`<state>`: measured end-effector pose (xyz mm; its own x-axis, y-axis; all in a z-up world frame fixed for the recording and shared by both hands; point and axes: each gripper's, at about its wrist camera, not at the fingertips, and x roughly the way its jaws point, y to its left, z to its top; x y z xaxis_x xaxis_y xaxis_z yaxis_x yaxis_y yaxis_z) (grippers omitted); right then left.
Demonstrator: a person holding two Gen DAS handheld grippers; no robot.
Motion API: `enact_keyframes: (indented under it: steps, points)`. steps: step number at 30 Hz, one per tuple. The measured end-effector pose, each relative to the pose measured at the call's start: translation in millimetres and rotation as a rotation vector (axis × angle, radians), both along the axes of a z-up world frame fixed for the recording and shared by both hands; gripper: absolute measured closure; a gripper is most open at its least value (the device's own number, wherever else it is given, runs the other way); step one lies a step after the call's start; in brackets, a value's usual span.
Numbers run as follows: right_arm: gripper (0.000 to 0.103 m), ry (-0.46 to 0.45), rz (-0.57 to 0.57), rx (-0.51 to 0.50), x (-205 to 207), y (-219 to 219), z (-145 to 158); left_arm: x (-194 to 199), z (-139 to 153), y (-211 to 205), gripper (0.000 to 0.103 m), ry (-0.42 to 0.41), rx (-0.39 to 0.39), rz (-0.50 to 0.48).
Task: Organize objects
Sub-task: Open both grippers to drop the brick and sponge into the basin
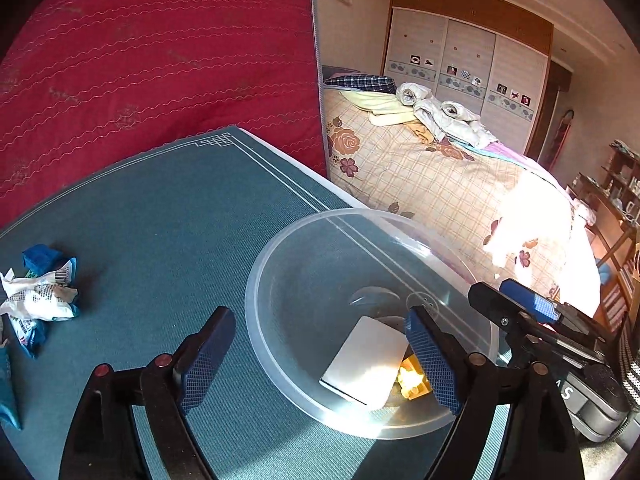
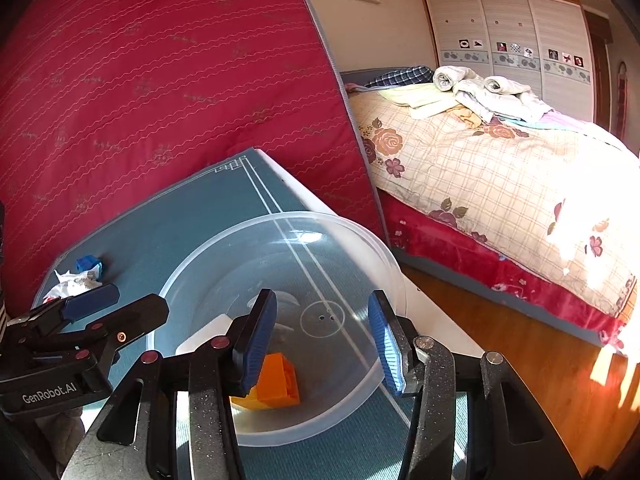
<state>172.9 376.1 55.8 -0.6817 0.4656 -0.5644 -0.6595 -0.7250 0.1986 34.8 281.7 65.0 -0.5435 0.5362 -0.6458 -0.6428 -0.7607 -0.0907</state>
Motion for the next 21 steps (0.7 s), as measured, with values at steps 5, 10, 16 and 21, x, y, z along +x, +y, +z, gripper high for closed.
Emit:
enact_keyframes:
  steps: [5, 10, 16, 21]
  points:
    - [0.053, 0.001, 0.011, 0.001, -2, -4, 0, -1, 1, -8, 0.007, 0.022, -0.007, 0.035]
    - [0.051, 0.001, 0.019, 0.011, -7, -11, 1, 0, 0, -19, 0.001, 0.035, -0.018, 0.071]
    - [0.047, 0.013, 0.036, 0.036, -13, -22, 6, 1, 2, -34, 0.001, 0.072, -0.036, 0.114]
    - [0.045, 0.027, 0.052, 0.059, -20, -34, 13, 3, 7, -46, 0.001, 0.118, -0.05, 0.145]
